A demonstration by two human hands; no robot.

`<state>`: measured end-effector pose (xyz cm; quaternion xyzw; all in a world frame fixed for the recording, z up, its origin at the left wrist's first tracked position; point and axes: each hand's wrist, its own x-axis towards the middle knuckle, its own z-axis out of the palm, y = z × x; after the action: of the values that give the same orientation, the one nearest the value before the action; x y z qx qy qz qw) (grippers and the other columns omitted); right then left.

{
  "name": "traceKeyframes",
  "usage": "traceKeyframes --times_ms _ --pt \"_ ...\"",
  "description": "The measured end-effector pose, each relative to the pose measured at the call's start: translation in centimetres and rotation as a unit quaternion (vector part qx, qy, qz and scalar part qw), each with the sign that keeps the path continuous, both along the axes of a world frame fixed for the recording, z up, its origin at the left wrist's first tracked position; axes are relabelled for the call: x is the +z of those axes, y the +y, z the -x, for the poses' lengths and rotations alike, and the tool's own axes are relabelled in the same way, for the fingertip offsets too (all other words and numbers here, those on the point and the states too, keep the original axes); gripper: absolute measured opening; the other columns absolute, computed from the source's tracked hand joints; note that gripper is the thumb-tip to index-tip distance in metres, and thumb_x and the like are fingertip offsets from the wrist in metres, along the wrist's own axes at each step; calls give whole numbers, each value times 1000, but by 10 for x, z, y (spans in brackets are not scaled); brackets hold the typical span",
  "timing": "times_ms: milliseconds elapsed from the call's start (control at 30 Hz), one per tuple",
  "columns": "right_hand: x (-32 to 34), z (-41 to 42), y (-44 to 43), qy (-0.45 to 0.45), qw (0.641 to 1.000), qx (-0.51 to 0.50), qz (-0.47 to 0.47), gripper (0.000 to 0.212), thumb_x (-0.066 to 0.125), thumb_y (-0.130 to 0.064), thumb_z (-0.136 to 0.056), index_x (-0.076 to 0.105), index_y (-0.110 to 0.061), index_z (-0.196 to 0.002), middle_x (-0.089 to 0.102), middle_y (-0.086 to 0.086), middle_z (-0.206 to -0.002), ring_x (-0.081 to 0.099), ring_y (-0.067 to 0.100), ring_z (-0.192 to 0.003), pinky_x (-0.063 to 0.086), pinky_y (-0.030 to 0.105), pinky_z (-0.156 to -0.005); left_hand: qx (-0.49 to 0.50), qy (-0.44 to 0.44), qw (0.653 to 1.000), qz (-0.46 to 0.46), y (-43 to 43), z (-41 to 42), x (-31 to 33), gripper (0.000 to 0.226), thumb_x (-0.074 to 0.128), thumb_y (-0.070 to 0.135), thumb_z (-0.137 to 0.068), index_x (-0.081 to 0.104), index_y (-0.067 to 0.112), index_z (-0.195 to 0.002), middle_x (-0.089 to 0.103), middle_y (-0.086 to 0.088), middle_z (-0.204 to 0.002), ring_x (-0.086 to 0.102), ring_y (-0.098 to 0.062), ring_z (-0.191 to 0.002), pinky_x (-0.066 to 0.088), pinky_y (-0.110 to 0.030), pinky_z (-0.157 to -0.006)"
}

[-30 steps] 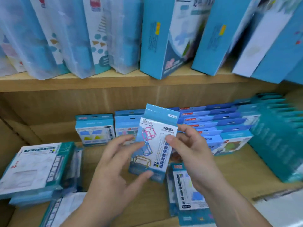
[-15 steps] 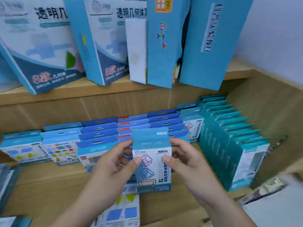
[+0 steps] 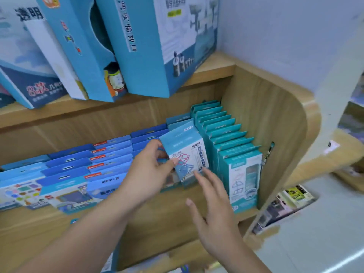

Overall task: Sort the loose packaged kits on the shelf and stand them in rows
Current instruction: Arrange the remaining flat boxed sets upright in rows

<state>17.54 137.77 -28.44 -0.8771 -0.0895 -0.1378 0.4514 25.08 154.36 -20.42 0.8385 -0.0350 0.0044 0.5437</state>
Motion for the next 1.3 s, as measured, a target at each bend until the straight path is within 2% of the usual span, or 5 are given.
traceKeyframes --times_ms 133,433,600,900,1300 --pt "-5 -11 -8 32 998 20 53 61 53 -40 -99 26 -42 -154 0 -25 -164 15 1 -149 19 16 -116 16 -36 990 -137 -15 -26 4 22 74 36 -82 63 30 -100 70 13 -98 70 -17 -88 56 -41 -83" --pt "-13 -42 -3 66 995 41 61 66 50 -28 -101 17 -38 -157 -21 -27 -162 28 12 -149 44 35 -109 11 -132 938 -321 -20 -43 -3 26 84 35 -74 68 24 -92 68 9 -84 60 -18 -88 38 -29 -68" --pt "-24 -57 8 80 994 38 71 67 47 -24 -101 14 -38 -157 -27 -25 -161 38 23 -144 49 39 -102 33 -191 927 -321 -14 -57 -3 50 85 28 -72 64 19 -116 58 3 -87 55 -24 -92 34 -27 -74" --pt "-24 -71 21 111 987 31 115 69 45 -21 -103 9 -36 -159 -41 -24 -154 31 24 -145 48 39 -103 1 -221 894 -390 -6 -71 -4 52 81 34 -78 65 18 -125 66 -11 -115 59 -36 -105 51 -43 -87" --pt "-30 -71 20 54 995 9 87 76 49 -22 -101 3 -43 -157 -35 -16 -159 16 22 -154 39 40 -113 -32 -219 876 -429 -11 -77 -9 59 78 26 -79 59 21 -134 69 -3 -121 57 -29 -116 43 -41 -96"
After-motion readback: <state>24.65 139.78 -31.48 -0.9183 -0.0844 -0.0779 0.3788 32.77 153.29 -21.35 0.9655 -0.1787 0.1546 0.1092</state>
